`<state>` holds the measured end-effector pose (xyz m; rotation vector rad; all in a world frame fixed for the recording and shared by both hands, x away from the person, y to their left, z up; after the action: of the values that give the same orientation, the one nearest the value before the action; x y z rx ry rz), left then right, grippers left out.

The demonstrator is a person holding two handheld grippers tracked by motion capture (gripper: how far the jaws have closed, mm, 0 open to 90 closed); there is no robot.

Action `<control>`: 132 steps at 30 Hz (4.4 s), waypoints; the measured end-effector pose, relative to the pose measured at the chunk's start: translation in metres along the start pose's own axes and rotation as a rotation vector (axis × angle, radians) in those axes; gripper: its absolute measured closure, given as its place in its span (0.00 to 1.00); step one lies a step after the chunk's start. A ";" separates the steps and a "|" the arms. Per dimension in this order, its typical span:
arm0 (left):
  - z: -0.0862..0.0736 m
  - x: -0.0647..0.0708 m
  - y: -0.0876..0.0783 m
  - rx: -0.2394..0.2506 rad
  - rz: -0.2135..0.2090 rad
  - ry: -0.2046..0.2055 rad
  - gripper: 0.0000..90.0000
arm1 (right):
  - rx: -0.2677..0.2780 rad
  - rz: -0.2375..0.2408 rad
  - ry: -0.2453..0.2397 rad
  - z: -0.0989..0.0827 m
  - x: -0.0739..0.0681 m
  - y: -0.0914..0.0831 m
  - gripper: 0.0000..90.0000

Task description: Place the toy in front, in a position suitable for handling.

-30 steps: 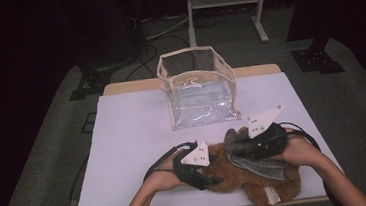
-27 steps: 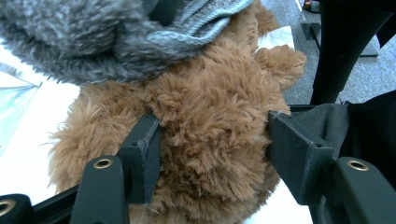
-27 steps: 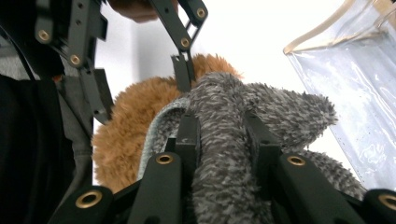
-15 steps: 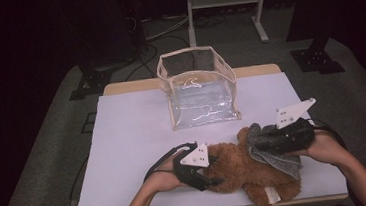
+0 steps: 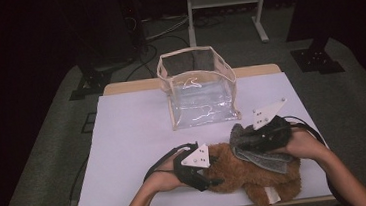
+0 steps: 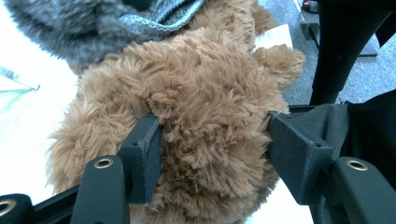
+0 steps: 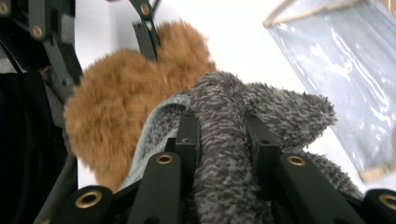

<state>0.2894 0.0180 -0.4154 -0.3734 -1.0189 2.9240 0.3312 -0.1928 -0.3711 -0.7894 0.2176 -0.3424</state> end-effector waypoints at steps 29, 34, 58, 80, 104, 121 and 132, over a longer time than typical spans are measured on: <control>0.009 0.001 -0.001 0.009 -0.017 0.018 0.43 | 0.036 0.001 -0.003 0.005 -0.012 -0.003 0.78; 0.008 0.002 -0.002 0.015 -0.012 0.021 0.43 | 0.019 -0.003 0.016 -0.004 -0.004 -0.003 0.78; -0.001 0.000 -0.013 0.000 0.019 0.003 0.42 | 0.020 0.078 0.034 -0.007 -0.020 0.009 0.79; -0.003 0.003 -0.004 0.008 0.011 0.003 0.42 | 0.035 0.083 0.009 0.010 -0.020 0.014 0.79; -0.014 -0.010 -0.013 -0.015 0.064 -0.047 0.38 | 0.072 -0.041 0.023 -0.036 -0.018 -0.010 0.79; -0.024 -0.018 0.025 0.051 -0.018 -0.140 0.31 | 0.133 -0.063 0.115 -0.067 -0.010 -0.028 0.80; -0.003 -0.023 0.025 0.186 -0.054 -0.200 0.41 | 0.158 -0.066 0.111 -0.064 -0.013 -0.026 0.80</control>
<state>0.3143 -0.0018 -0.4283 -0.0479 -0.7498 3.0191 0.2930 -0.2462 -0.3954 -0.6228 0.2656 -0.4603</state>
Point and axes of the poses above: each handheld gripper's, and its own axes: y roughly forward along the jaws, z roughly out of its top, x roughly to its right, the point moved 4 cm from there along y, roughly forward along the jaws, and after that the axes turned 9 degrees about y, right-handed, at the moved point
